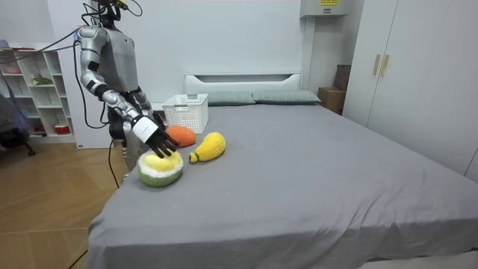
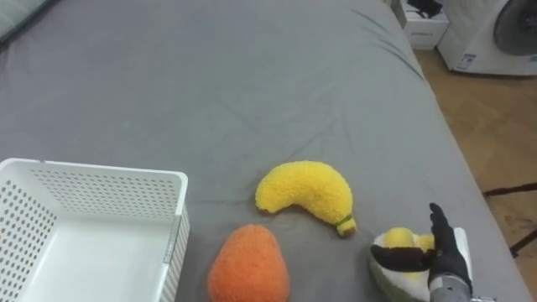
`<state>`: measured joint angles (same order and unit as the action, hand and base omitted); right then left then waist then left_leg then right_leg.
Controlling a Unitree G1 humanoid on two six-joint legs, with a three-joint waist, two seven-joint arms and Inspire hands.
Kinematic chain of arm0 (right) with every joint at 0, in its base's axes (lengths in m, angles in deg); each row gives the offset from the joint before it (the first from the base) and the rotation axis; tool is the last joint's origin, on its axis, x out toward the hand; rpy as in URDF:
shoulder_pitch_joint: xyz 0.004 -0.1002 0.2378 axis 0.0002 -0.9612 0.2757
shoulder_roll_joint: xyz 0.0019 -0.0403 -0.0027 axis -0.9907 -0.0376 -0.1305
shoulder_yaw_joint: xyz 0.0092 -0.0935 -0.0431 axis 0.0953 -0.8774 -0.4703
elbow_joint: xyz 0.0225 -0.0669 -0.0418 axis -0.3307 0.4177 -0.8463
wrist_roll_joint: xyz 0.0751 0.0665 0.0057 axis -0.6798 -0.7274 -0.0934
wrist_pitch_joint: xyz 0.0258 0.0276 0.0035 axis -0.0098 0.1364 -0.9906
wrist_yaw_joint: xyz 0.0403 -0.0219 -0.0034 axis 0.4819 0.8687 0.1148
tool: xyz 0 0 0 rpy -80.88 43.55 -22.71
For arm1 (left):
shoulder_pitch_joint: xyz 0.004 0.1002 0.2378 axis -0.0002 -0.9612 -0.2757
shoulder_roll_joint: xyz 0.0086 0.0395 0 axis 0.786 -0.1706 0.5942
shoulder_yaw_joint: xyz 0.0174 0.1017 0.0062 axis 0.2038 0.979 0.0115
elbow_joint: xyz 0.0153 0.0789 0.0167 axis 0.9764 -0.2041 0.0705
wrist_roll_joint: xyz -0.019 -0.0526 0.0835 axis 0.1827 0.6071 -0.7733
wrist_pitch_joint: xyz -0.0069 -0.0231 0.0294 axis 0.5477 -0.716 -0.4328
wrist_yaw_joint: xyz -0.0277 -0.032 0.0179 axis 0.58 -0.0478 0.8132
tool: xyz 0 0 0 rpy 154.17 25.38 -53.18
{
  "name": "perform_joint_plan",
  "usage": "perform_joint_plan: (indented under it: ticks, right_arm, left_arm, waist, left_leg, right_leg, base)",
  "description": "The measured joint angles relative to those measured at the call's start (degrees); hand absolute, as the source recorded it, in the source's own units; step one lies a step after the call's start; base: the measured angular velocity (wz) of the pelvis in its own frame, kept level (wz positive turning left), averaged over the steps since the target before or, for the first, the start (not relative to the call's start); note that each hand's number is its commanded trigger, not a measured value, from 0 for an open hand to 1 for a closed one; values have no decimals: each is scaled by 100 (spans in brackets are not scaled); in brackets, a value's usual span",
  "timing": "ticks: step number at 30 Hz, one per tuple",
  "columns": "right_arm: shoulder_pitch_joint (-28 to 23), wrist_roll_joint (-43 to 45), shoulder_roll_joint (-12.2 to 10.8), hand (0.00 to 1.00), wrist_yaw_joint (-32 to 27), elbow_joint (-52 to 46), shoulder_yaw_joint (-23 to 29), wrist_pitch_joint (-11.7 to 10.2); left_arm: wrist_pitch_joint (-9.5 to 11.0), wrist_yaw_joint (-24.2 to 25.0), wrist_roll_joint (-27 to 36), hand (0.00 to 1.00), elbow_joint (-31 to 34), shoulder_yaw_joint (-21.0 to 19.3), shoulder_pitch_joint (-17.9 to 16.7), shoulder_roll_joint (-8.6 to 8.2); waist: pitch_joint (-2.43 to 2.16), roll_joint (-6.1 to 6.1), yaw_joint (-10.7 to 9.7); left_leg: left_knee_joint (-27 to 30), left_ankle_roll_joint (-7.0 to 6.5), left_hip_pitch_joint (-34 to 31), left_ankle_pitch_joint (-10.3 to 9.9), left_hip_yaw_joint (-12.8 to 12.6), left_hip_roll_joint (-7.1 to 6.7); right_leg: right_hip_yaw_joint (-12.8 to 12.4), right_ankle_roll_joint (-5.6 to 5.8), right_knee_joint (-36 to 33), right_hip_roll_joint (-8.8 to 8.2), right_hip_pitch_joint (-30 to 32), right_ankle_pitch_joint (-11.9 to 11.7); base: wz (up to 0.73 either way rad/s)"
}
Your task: Collect toys from the bed
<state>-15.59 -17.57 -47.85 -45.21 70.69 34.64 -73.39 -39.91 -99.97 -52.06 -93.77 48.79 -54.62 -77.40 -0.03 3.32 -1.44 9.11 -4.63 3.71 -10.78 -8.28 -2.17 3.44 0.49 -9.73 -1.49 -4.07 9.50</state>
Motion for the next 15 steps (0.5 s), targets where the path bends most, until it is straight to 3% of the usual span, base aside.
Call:
perform_joint_plan:
  ticks: [2, 4, 7, 15]
  right_arm:
    - [5, 196, 32, 0, 84, 270, 0, 13]
    - [9, 299, 109, 0, 145, 628, -72, 67]
    - [22, 456, 159, 0, 138, 1016, -163, 67]
    - [131, 1034, 222, 0, 110, 1460, -222, 49]
  left_arm:
    - [-25, -4, -142, 0, 4, -1, -4, 17]
    - [-67, -36, -195, 0, 13, 9, -6, 31]
    - [-66, -57, -192, 0, 12, 23, 2, 30]
    - [-59, -51, -194, 0, 9, 123, 24, 27]
  waist:
    - [-15, 35, 15]
    - [-59, 105, 24]
    - [-47, 138, 37]
    - [-43, 84, 59]
  left_leg:
    - [-27, 1, 0, 1, 32, -3]
    - [-15, 4, 2, 3, 59, -3]
    - [16, 5, -3, -7, 80, -3]
    - [58, 7, -11, -30, 147, -2]
  right_leg:
    - [2, -1, -2, 2, 2, -1]
    - [28, -8, -4, 5, -11, -5]
    - [55, -13, 8, 4, -66, -15]
    - [127, -17, 6, 3, -98, -29]
  base:
    - [2]
    - [4]
    - [4]
    - [4]
